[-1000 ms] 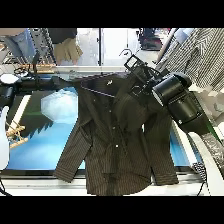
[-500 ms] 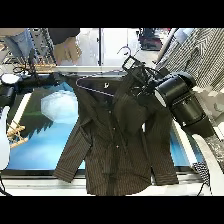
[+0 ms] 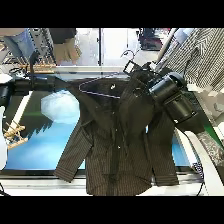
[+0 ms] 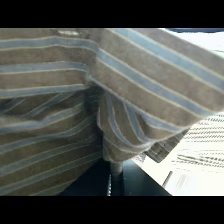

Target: Fold the clothes and pants, and hang the long-sleeved shirts on hangers.

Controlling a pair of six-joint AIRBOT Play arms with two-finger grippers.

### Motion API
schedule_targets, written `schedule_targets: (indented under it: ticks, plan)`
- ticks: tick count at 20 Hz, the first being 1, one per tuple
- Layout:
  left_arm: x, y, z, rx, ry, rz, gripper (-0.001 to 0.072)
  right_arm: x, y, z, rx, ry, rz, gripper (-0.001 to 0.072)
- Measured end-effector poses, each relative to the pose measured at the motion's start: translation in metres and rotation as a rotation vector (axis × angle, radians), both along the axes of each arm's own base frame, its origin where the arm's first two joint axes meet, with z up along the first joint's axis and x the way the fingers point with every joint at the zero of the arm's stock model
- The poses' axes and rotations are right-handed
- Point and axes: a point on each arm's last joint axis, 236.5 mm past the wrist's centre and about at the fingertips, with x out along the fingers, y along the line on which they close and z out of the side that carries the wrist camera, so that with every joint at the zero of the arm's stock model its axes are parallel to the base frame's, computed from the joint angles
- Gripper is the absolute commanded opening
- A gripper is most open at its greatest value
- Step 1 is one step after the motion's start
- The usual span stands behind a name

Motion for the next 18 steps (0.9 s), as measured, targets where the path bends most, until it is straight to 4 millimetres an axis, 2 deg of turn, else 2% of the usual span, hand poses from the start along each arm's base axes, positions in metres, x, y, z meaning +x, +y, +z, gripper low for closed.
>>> schedule_targets:
  ticks: [4,9,13,18]
  plan:
    - [-0.029,-0.008,0.010,-0.049,0.028,-0.122,0.0018,0.008,0.000,-0.007,-0.014,-0.006,-0.016,0.0020]
    - [-0.045,-0.020,0.067,-0.290,-0.021,-0.199,0.0017,0.017,-0.002,-0.018,-0.055,-0.003,-0.027,0.0020]
    - [-0.032,-0.024,0.099,-0.420,-0.056,-0.151,0.0017,0.024,0.000,-0.032,-0.091,0.024,-0.018,0.0020]
    - [-0.007,-0.034,0.108,-0.463,-0.063,-0.052,0.0017,0.027,-0.002,-0.041,-0.154,0.057,-0.001,0.0020]
